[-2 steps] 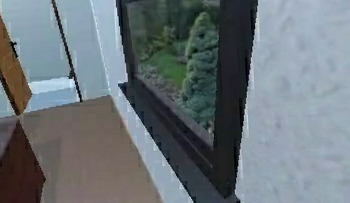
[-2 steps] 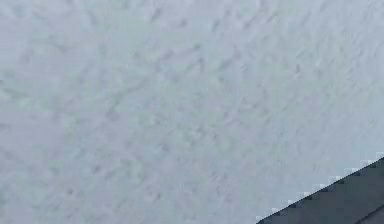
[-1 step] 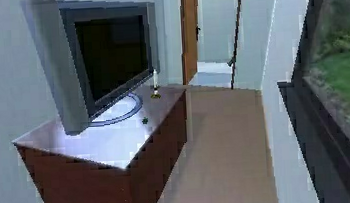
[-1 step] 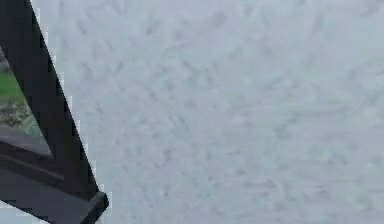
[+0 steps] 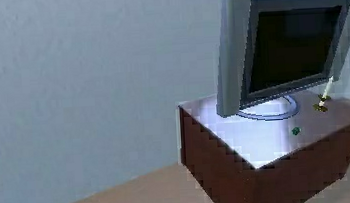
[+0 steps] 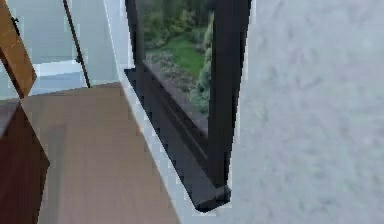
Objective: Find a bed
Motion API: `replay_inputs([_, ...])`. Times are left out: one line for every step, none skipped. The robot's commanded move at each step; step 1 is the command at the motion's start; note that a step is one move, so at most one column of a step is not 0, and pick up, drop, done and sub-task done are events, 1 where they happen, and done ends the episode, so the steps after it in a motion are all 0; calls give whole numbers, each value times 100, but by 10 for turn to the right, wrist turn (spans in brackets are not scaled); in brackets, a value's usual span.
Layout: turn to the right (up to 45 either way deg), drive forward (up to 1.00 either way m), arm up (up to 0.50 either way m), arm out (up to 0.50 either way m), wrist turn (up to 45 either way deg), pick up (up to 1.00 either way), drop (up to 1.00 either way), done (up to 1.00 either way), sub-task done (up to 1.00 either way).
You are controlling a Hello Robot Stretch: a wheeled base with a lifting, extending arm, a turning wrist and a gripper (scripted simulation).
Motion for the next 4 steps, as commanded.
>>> replay_inputs([-240, 0, 0, 0, 0, 0, 0, 0, 0])
replay_inputs([0, 10, 0, 0, 0, 0, 0, 0, 0])
replay_inputs([-90, 0, 0, 0, 0, 0, 0, 0, 0])
replay_inputs([0, 80, 0, 0, 0, 0, 0, 0, 0])
